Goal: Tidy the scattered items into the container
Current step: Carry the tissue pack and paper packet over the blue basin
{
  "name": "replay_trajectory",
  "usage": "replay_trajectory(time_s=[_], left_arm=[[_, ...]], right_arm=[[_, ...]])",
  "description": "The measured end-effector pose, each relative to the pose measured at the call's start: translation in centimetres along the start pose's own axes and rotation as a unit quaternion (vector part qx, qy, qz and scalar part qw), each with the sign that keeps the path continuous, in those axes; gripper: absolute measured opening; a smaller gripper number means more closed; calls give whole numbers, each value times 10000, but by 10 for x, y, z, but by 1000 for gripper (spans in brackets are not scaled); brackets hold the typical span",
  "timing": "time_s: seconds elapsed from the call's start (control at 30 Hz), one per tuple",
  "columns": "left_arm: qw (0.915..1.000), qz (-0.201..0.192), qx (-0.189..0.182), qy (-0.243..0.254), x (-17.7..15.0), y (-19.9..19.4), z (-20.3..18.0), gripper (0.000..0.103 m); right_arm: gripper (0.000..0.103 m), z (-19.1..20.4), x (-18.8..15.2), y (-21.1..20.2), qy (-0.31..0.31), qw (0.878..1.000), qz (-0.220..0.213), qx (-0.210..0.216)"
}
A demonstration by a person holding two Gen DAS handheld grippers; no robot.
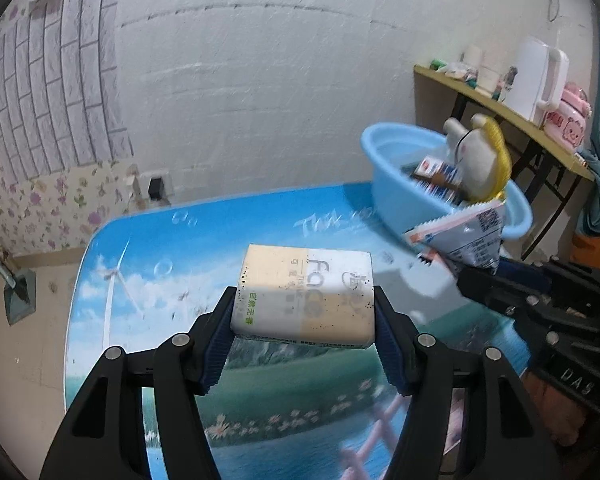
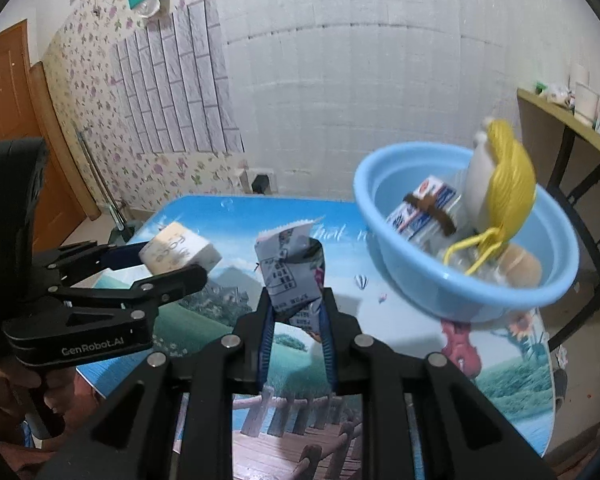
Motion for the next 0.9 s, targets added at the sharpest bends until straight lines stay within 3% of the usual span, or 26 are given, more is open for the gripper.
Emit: replay_trajectory(time_s=[0.33, 0.9], left_arm=[[9991, -267, -211, 255, 51, 4, -37, 62], [9966, -174, -430, 685, 96, 46, -92, 62]], right_arm=[[21, -37, 20, -17, 196, 9994, -259, -152], [21, -107, 37, -2, 679, 9966, -282, -364]])
Point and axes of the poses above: each gripper's, at about its wrist camera, not at the fingertips, and y roughly the way its jaws point, z to its left, x to its top, the point moved 3 cm from there along y, roughly the way its jaws point, and after that the axes turned 2 degrees about x, right-handed, at the moved point
